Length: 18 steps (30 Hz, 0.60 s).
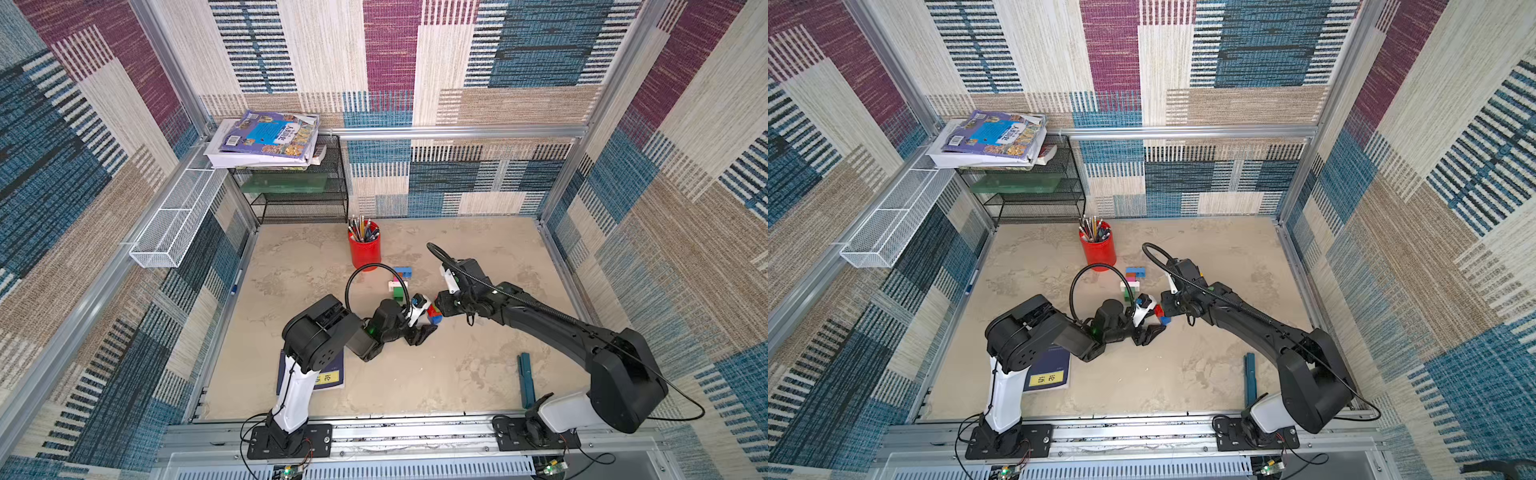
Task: Assemble the letter f with lego
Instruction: Adjust the lego brick at the center of the board.
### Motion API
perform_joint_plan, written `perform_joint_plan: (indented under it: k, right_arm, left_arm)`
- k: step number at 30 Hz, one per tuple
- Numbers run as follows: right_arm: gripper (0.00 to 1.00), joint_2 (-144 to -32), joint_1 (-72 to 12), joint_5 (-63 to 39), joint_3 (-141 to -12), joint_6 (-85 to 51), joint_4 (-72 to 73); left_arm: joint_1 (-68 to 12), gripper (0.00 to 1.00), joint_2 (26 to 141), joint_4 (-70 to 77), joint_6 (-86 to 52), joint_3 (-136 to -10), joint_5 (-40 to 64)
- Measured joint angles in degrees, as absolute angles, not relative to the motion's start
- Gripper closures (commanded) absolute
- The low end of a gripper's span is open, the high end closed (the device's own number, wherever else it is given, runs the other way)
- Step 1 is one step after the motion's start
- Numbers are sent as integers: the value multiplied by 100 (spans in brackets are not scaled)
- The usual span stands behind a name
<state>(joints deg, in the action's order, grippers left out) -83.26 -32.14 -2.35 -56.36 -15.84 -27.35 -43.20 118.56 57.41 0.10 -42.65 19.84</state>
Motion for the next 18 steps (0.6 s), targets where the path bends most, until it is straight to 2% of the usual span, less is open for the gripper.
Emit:
perform_joint_plan:
  k: [4,6,18]
  right_arm:
    - [66,-8374,-3218,-172,-5693,-1575,-2742]
    - [66,-8412,-3227,-126,-5721,-1557,-2742]
    - [67,-8656,-3457,126,-5811,-1468,-2788]
  left_arm:
    - [-4313,10,11642,5586,12,-4097,1966]
    - [-4311,1,11518,5522,12,-4021,1966]
    - [-4311,1,10071,4635,12,-3452,1487]
